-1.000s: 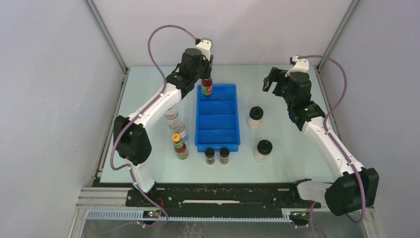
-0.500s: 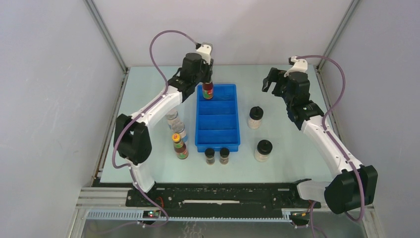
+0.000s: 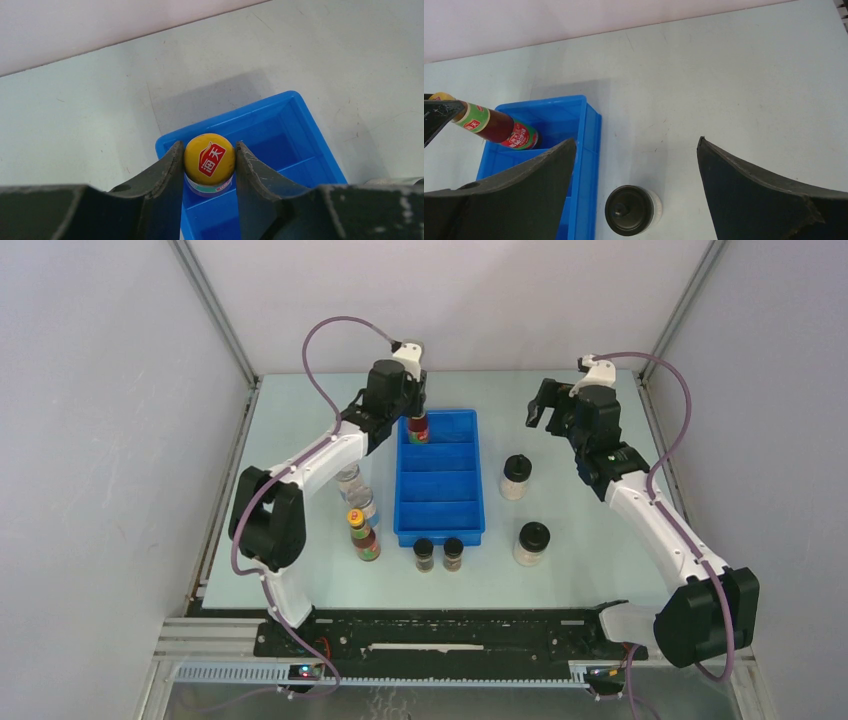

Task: Organize the condiment bottles
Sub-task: Place the bottle in the storage box.

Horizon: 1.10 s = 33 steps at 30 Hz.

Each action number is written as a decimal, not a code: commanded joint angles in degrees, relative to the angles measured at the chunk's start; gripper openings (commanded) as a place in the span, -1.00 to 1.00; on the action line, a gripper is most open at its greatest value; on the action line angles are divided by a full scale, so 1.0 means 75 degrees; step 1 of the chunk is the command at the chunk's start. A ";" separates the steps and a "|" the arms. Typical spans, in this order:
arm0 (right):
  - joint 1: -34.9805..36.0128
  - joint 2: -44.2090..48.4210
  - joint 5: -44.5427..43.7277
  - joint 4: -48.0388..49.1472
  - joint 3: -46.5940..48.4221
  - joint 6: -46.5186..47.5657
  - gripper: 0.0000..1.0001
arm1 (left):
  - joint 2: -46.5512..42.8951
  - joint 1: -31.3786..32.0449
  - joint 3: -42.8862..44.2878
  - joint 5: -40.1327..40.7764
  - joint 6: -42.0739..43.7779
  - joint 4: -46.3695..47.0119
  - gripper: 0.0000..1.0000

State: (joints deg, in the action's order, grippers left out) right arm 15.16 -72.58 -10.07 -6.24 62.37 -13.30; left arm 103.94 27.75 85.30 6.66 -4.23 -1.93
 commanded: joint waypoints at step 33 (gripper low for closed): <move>0.0084 -0.0050 -0.0109 0.0330 -0.0066 0.0065 0.99 | -0.0089 -0.0184 -0.0888 -0.0283 -0.0251 0.2191 -1.00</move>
State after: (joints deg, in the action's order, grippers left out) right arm 15.46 -73.12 -10.15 -5.98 61.87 -13.15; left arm 104.86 26.52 79.46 5.21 -5.15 7.22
